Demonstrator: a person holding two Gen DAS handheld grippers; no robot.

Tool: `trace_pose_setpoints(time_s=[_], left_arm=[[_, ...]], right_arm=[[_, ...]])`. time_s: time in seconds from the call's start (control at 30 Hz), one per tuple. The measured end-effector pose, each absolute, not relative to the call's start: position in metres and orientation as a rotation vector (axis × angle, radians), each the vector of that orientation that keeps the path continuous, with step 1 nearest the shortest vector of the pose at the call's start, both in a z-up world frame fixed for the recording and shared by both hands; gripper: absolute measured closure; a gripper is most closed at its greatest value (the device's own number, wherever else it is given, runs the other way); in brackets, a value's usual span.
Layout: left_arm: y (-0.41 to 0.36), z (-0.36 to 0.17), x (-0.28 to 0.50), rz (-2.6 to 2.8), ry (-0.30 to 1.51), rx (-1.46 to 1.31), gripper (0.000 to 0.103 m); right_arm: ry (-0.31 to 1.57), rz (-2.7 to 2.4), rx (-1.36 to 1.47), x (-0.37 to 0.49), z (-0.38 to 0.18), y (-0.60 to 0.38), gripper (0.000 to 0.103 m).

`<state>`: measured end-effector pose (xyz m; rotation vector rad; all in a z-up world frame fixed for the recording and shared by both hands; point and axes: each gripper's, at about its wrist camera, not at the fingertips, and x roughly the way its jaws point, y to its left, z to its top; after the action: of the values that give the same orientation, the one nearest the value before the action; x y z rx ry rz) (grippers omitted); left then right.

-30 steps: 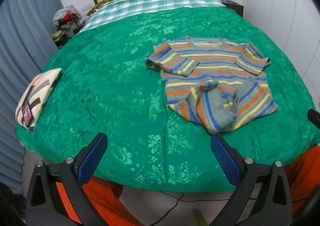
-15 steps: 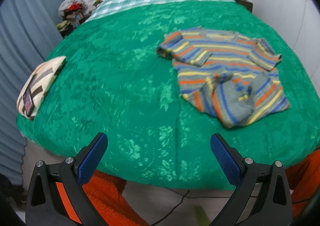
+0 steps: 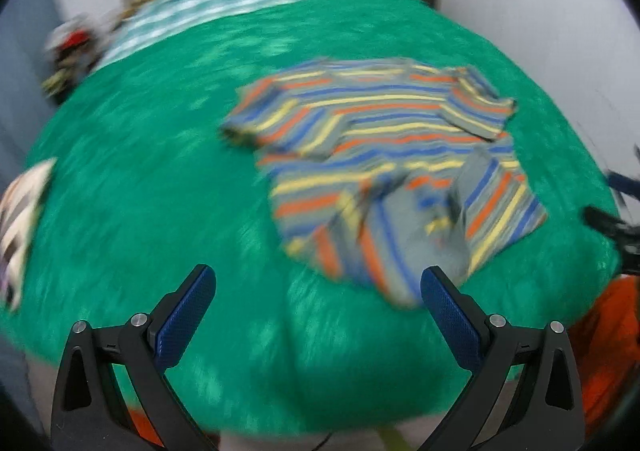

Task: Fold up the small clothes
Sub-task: 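Grasp the folded-back hem of the striped sweater with both grippers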

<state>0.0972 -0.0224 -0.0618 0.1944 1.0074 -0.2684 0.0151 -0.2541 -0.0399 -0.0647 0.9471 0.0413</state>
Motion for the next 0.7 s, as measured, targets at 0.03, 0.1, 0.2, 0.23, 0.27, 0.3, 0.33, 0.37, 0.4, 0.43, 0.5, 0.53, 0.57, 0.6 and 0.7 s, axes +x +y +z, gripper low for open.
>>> trace_pose_setpoints(time_s=[0.03,0.1,0.2,0.23,0.27,0.3,0.33,0.37,0.4,0.43,0.5,0.53,0.57,0.6,0.7], left_arm=[[-0.030,-0.070,0.115,-0.317,1.035,0.203,0.001],[-0.045,-0.088,0.148,-0.390,1.090,0.235,0.001],[-0.063,-0.106,0.176,-0.422,1.108,0.309,0.001],[-0.068,-0.109,0.182,-0.429,1.109,0.323,0.002],[-0.073,-0.112,0.187,-0.443,1.109,0.331,0.002],[-0.077,-0.113,0.190,-0.462,1.111,0.336,0.002],[-0.082,-0.117,0.193,-0.485,1.114,0.346,0.004],[-0.088,-0.120,0.195,-0.510,1.118,0.358,0.010],[-0.090,-0.123,0.196,-0.527,1.128,0.366,0.023],[-0.093,-0.129,0.199,-0.539,1.145,0.382,0.032],[-0.099,-0.138,0.200,-0.544,1.176,0.416,0.090],[-0.098,-0.141,0.199,-0.548,1.181,0.419,0.100],[-0.095,-0.138,0.195,-0.560,1.164,0.405,0.100],[-0.090,-0.129,0.188,-0.585,1.126,0.385,0.101],[-0.066,-0.094,0.157,-0.666,1.024,0.347,0.101]], right_arm=[[0.978,0.076,-0.078,0.035,-0.052,-0.258,0.000],[1.052,0.140,-0.065,0.074,-0.076,-0.267,0.001],[1.151,0.193,-0.048,0.123,-0.108,-0.280,0.007],[1.175,0.209,-0.050,0.134,-0.116,-0.281,0.008],[1.206,0.233,-0.047,0.147,-0.124,-0.281,0.013],[1.225,0.258,-0.041,0.157,-0.131,-0.280,0.020],[1.236,0.286,-0.037,0.165,-0.136,-0.278,0.024],[1.246,0.314,-0.036,0.170,-0.142,-0.275,0.033],[1.254,0.339,-0.036,0.173,-0.145,-0.271,0.044],[1.260,0.361,-0.042,0.176,-0.148,-0.266,0.049],[1.256,0.390,-0.056,0.176,-0.147,-0.260,0.084],[1.248,0.400,-0.061,0.175,-0.145,-0.260,0.095],[1.225,0.402,-0.074,0.171,-0.140,-0.259,0.099],[1.197,0.413,-0.078,0.163,-0.131,-0.261,0.099],[1.113,0.467,-0.059,0.131,-0.095,-0.272,0.099]])
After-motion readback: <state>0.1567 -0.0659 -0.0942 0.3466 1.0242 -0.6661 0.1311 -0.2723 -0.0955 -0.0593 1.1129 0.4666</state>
